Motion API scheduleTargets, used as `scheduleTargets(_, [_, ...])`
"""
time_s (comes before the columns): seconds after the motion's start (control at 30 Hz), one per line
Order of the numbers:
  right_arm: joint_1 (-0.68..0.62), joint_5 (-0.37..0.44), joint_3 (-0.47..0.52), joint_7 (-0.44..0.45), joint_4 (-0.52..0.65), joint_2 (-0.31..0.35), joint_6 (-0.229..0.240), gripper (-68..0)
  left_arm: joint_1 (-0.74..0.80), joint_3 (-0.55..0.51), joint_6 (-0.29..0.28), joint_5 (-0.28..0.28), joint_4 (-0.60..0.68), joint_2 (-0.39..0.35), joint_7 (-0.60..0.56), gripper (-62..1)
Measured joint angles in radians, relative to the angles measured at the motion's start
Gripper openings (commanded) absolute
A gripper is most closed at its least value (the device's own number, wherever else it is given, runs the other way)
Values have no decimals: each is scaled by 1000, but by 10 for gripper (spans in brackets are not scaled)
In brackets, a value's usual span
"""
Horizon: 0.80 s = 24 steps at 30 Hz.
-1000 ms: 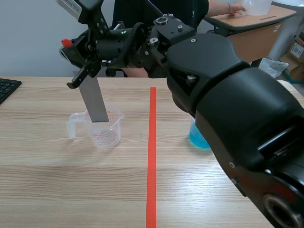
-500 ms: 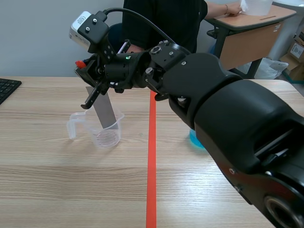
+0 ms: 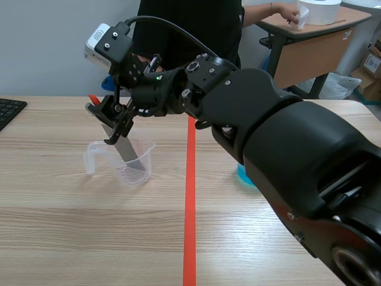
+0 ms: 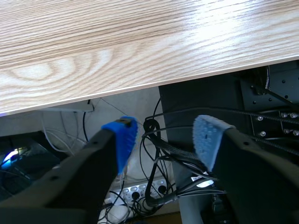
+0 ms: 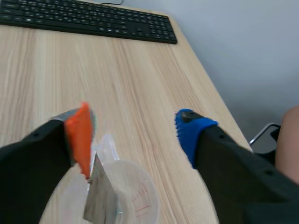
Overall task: Do the redox reaction experiment.
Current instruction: 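Put the plate into the left beaker, then return to the home posture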
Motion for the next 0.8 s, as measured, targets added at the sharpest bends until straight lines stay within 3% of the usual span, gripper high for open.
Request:
scheduleTargets(0.13, [0,3,0,57,0,0,79,-136,0,0,0,0,0,0,0,-109])
scheduleTargets(0.23, [0,52,-7,108,0,0,105,4,0,0,0,0,0,0,0,-44])
scheduleTargets(0.37, [0,191,-46,182,5,0,104,4,0,0,0,0,0,0,0,14])
scheduleTargets(0.5, [-8,255,-64,130,53,2,104,4,0,0,0,0,0,0,0,14])
scheduleTargets(0.6, [-35,360,-64,63,165,24,102,4,0,0,0,0,0,0,0,14])
scheduleTargets(0.73, [-82,471,-63,-26,340,121,92,4,0,0,0,0,0,0,0,14])
scheduleTargets(0.8, [-117,500,-63,-48,419,196,35,4,0,0,0,0,0,0,0,14])
